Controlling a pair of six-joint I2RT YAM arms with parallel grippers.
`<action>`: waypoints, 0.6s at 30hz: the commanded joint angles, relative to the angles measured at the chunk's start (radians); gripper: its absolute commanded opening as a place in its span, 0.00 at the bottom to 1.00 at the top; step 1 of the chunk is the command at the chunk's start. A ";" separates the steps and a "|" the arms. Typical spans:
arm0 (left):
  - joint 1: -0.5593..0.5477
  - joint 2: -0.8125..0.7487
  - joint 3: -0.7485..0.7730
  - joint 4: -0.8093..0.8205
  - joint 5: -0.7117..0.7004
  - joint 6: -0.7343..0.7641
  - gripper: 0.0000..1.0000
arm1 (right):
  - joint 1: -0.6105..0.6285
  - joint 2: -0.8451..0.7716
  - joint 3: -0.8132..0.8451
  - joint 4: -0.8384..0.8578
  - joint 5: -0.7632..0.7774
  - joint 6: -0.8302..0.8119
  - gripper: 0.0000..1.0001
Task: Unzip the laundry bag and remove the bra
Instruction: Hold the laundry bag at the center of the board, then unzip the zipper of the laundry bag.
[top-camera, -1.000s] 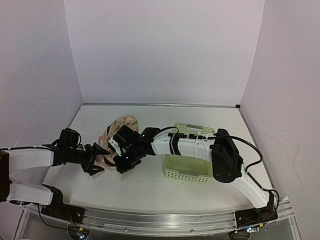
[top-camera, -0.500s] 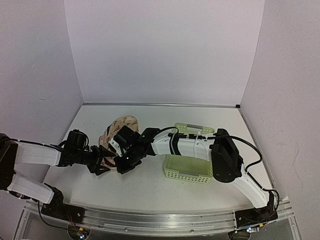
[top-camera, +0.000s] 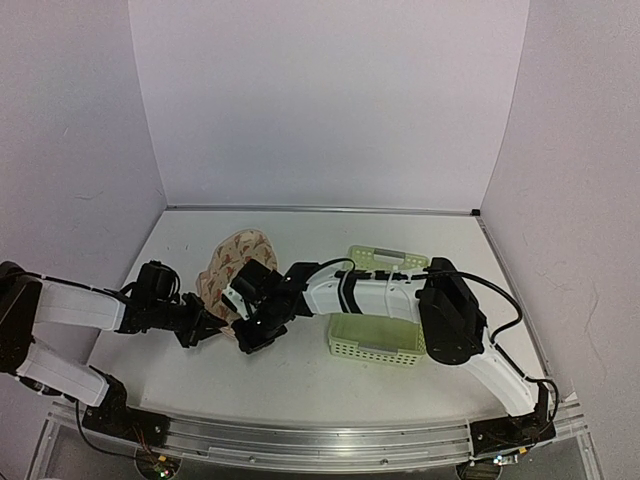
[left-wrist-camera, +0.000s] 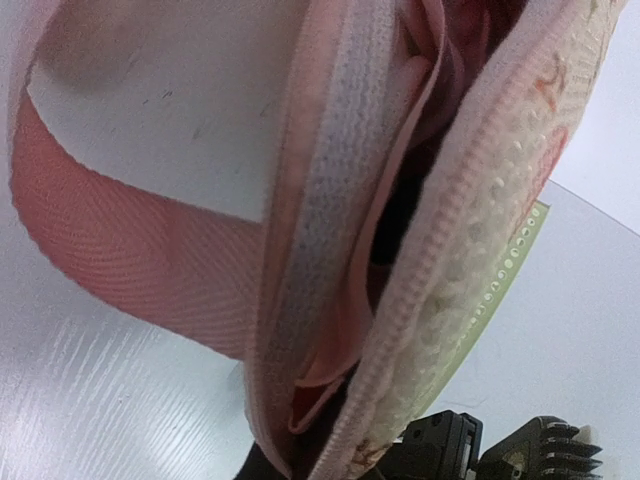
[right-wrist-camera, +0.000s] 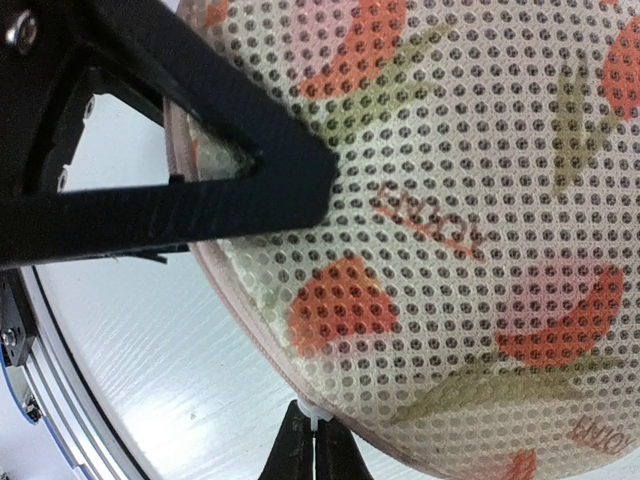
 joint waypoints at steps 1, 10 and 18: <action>0.000 0.006 0.011 0.054 -0.009 0.013 0.00 | -0.003 -0.087 -0.026 0.037 -0.005 0.011 0.00; 0.013 -0.009 0.034 0.024 0.039 0.087 0.00 | -0.004 -0.169 -0.133 0.048 0.018 -0.005 0.00; 0.034 -0.039 0.071 -0.084 0.059 0.201 0.00 | -0.004 -0.265 -0.292 0.056 0.057 -0.062 0.00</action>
